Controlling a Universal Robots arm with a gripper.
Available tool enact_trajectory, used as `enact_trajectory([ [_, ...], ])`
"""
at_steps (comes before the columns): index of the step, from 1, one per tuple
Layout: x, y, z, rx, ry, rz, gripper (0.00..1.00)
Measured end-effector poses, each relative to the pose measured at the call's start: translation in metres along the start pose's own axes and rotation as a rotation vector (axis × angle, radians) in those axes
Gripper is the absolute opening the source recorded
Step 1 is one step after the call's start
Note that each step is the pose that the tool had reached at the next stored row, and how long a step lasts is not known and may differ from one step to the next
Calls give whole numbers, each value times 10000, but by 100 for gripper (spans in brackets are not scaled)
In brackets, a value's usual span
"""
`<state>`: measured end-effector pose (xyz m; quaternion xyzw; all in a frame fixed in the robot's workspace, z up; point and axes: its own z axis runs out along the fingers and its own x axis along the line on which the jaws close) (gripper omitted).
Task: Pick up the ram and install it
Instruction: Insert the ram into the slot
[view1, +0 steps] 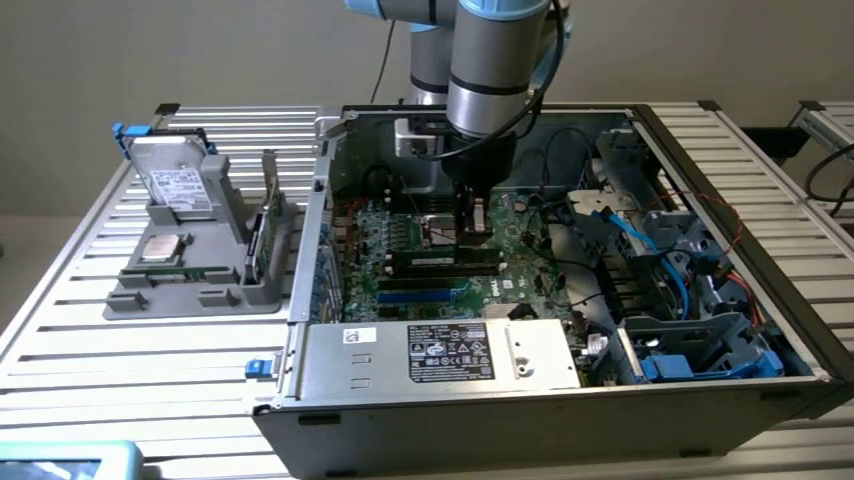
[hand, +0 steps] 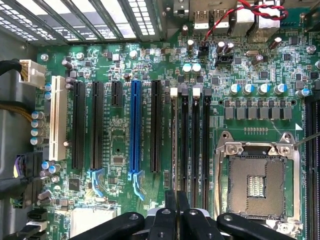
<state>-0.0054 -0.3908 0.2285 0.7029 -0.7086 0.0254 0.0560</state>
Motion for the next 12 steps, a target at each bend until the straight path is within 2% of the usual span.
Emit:
enact_trajectory([
  [12,7,2,17,0,2,21,13],
])
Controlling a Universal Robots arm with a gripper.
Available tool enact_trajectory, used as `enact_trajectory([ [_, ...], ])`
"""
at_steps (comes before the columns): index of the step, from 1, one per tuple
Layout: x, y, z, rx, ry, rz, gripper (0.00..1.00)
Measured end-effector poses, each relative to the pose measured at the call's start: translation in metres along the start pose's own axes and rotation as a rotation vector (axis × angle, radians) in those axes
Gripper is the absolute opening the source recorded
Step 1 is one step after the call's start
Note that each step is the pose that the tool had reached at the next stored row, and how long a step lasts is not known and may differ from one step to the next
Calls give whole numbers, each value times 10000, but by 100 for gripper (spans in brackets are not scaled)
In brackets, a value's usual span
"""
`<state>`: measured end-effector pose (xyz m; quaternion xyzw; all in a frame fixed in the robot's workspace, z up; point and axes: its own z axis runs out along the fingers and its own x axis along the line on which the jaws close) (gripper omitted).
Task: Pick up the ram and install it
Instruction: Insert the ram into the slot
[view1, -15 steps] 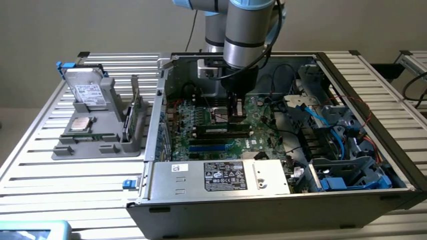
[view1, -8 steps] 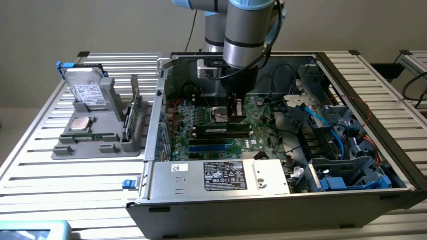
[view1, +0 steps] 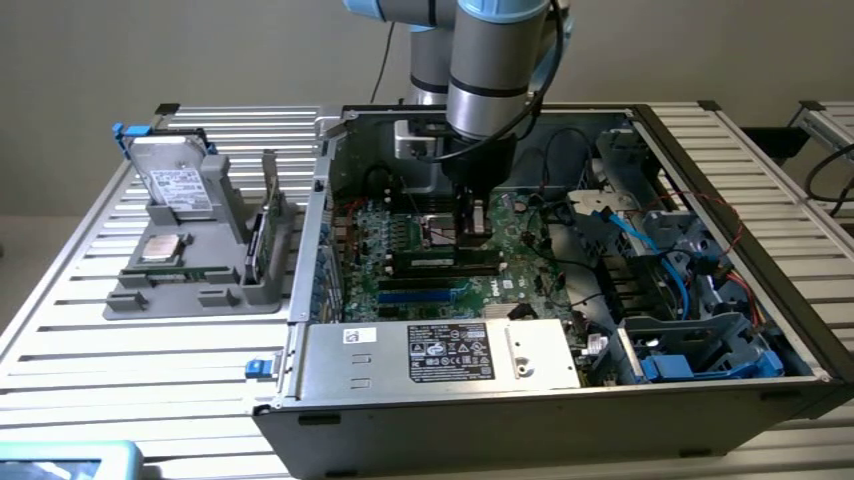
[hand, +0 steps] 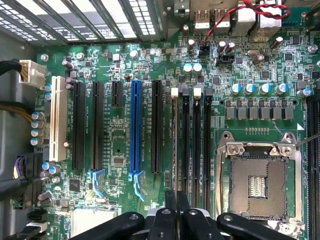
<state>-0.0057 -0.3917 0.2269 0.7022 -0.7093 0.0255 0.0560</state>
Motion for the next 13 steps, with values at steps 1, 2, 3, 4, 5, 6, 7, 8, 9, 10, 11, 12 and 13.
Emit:
enact_trajectory([
  [1,0,0,1,-1,3,0,13],
  [2,0,0,2,-1,4,0,13],
  [3,-1,1,6,0,2,0,13],
  [4,-1,2,10,2,2,2,13],
  [5,-2,4,14,4,1,1,13],
  [6,-2,6,17,5,1,1,13],
  [7,-2,7,20,6,2,1,13],
  [8,-3,7,23,8,2,0,13],
  [9,-3,8,26,10,2,0,13],
  [10,-3,9,27,12,4,1,13],
  [11,-3,9,28,13,4,2,13],
  [12,-3,9,28,15,4,2,13],
  [13,-3,9,29,17,3,2,13],
])
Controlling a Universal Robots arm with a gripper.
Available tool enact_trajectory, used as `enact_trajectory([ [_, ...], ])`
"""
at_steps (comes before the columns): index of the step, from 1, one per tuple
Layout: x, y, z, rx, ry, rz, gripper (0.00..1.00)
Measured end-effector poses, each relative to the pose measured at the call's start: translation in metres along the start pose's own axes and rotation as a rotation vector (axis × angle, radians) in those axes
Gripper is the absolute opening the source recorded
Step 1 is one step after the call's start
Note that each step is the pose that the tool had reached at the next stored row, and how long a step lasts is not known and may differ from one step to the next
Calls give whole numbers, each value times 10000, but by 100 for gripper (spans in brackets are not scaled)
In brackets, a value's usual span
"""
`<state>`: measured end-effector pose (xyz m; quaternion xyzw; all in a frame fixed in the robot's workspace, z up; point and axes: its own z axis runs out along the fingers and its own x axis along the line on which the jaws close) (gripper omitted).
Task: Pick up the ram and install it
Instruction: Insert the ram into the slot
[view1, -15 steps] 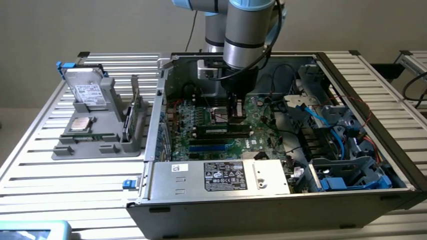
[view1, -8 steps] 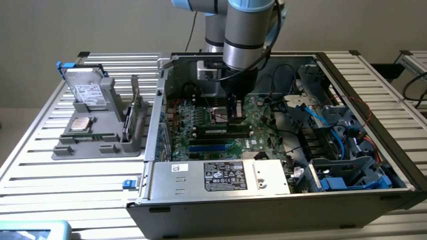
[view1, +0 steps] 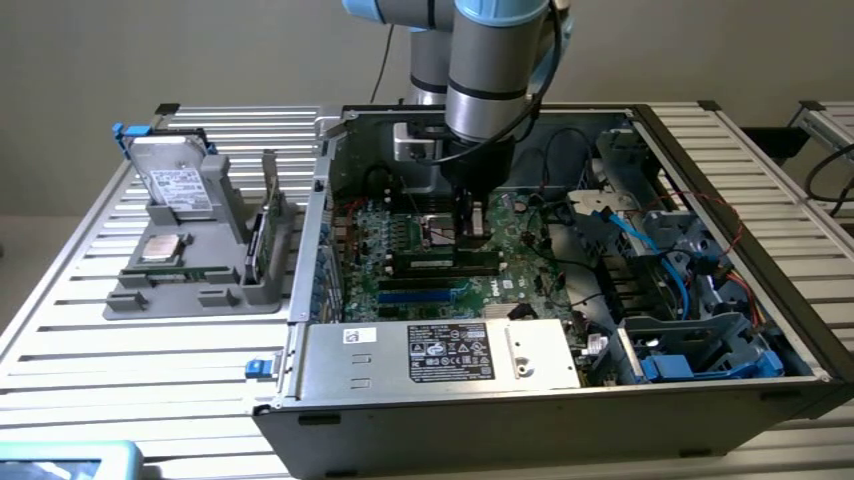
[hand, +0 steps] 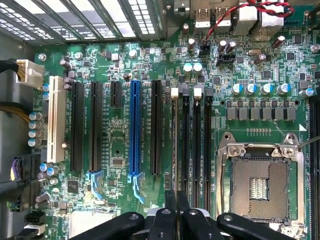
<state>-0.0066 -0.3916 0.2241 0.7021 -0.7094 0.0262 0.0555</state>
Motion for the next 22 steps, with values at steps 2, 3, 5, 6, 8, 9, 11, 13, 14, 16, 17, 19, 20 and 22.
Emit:
enact_trajectory([
  [2,-1,0,1,4,-3,0,14],
  [3,-1,0,1,5,-3,1,14],
  [5,-2,0,0,8,0,1,20],
  [6,-2,-4,-5,7,2,1,20],
  [8,2,-20,-39,8,1,2,20],
  [9,4,-32,-63,9,0,2,20],
  [11,10,-73,-115,9,2,2,20],
  [13,14,-131,-159,9,1,0,20],
  [14,17,-165,-179,9,2,2,20],
  [16,21,-228,-215,8,1,1,20],
  [17,24,-255,-232,9,1,1,20],
  [19,24,-271,-242,-15,-1,-7,20],
  [20,25,-271,-243,-16,0,-6,20],
  [22,24,-271,-243,-16,0,-6,20],
])
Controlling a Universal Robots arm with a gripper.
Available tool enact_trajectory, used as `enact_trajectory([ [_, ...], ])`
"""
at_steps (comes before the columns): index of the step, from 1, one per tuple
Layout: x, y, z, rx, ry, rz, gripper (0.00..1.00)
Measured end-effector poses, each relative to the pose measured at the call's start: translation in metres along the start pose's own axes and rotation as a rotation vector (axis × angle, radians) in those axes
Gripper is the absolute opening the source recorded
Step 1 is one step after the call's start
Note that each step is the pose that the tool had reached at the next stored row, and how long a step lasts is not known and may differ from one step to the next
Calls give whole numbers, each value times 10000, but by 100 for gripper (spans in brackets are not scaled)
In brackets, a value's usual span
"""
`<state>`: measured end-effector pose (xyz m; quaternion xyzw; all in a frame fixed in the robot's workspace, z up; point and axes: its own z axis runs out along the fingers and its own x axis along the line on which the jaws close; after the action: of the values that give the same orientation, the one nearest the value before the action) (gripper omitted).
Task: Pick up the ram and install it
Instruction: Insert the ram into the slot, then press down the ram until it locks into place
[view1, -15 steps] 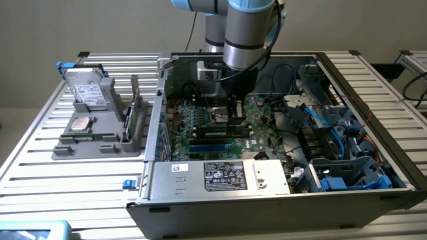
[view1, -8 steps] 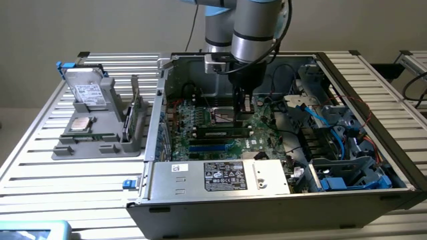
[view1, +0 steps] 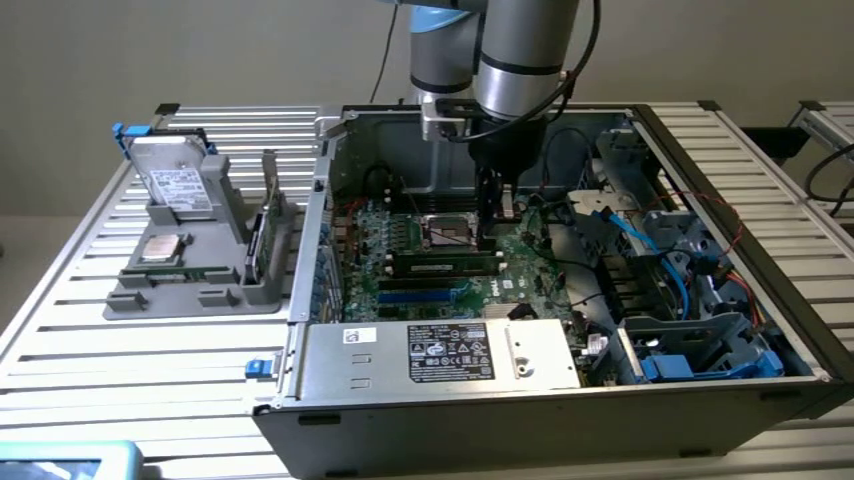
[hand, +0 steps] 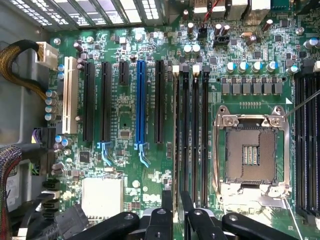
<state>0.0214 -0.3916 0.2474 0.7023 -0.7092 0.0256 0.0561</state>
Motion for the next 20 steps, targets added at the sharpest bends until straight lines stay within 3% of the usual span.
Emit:
enact_trajectory([
  [6,0,0,-1,-1,2,0,20],
  [8,0,0,-1,-1,2,0,18],
  [9,0,0,-1,-1,2,0,12],
  [13,0,0,0,-1,3,0,11],
  [14,0,15,4,30,1,5,11],
  [18,-1,84,19,470,-3,54,11],
  [19,-2,88,28,547,-2,63,11],
  [20,-3,90,39,565,5,66,11],
])
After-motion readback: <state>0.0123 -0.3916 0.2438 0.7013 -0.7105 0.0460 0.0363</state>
